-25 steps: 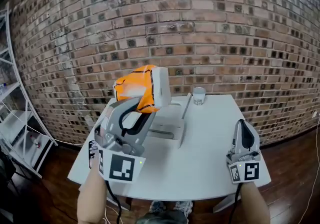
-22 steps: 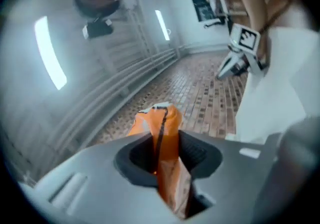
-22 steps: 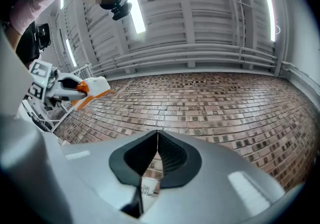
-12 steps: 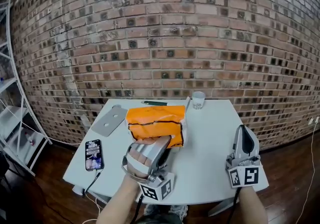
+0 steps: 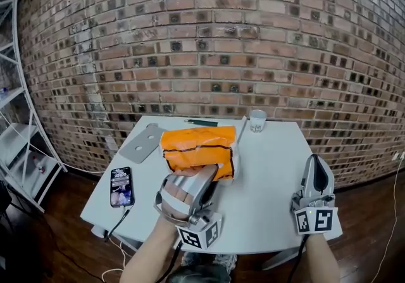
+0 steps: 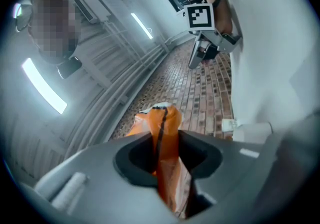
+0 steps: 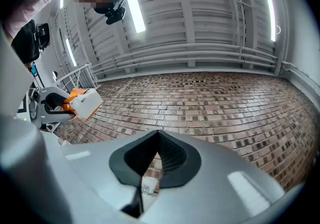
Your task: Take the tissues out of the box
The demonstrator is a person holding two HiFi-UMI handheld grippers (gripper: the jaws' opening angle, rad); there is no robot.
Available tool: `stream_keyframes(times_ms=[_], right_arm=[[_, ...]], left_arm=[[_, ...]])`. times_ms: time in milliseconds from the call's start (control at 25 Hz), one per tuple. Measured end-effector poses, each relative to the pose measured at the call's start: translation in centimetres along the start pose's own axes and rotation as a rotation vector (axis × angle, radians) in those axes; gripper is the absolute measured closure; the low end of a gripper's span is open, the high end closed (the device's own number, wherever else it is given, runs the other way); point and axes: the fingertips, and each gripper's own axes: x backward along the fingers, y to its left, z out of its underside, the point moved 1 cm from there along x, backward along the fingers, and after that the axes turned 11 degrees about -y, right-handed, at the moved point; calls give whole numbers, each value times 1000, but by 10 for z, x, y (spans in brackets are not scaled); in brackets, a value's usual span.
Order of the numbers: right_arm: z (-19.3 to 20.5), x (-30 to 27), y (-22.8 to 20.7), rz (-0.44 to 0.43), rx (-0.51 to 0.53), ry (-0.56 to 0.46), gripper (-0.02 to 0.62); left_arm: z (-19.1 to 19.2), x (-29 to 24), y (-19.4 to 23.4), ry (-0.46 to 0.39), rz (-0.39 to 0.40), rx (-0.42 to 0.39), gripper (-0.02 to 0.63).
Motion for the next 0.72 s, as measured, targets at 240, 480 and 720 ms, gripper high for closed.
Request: stream_keyframes(times_ms=[240, 480, 720], right_arm=[[3, 5, -5, -1, -2, -5, 594], [0, 1, -1, 0, 1, 0, 594], [4, 3, -7, 1, 0, -7, 594]], left_arm=[[-6, 0, -5, -1, -1, 4, 485], [-3, 0, 0, -3, 2, 11, 485], [-4, -3, -7, 4, 2, 11, 485]])
